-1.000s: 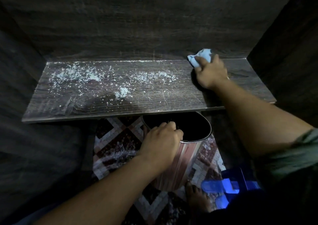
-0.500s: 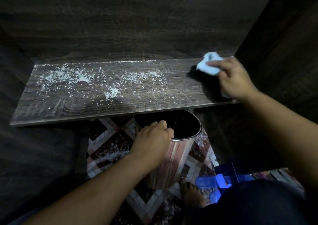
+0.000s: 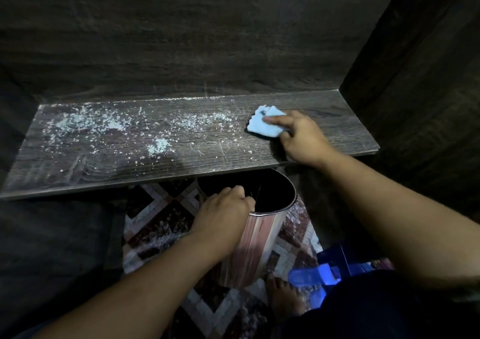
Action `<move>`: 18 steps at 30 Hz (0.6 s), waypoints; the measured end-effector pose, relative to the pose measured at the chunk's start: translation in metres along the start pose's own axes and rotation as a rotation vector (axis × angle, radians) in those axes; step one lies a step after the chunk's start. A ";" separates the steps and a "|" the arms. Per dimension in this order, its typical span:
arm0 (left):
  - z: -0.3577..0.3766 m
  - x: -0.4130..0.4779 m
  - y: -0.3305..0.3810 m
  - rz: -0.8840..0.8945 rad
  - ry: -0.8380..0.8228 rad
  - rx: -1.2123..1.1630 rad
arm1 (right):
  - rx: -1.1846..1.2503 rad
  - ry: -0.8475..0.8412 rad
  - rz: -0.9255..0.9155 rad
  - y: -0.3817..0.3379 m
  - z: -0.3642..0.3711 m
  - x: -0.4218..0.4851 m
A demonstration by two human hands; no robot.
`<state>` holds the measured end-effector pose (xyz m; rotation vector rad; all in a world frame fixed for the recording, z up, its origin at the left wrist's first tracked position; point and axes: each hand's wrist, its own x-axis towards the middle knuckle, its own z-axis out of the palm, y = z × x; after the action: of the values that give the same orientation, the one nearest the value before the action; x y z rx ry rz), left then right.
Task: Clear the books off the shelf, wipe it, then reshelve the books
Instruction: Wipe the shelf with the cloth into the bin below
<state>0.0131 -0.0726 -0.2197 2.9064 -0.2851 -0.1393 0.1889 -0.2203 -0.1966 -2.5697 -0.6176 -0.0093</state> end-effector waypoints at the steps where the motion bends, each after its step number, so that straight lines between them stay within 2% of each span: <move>1: 0.000 0.000 0.000 0.007 0.003 0.002 | 0.042 0.052 0.042 0.003 -0.007 0.003; 4: 0.001 -0.002 -0.003 0.010 0.025 -0.010 | -0.055 0.225 0.195 0.032 -0.035 0.020; 8: 0.003 -0.007 -0.007 0.008 0.041 -0.010 | -0.237 0.008 0.428 0.072 -0.038 0.019; 10: 0.004 -0.009 -0.009 0.013 0.040 -0.009 | -0.276 0.023 0.391 0.069 -0.024 0.021; 15: 0.006 -0.013 -0.010 0.014 0.002 -0.016 | -0.316 -0.035 0.075 0.017 0.008 0.033; 18: 0.005 -0.016 -0.011 0.018 -0.017 -0.021 | -0.309 -0.081 -0.039 0.000 0.017 0.029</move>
<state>-0.0007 -0.0598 -0.2264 2.8824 -0.3103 -0.1638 0.2128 -0.2002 -0.2081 -2.8668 -0.7477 -0.0145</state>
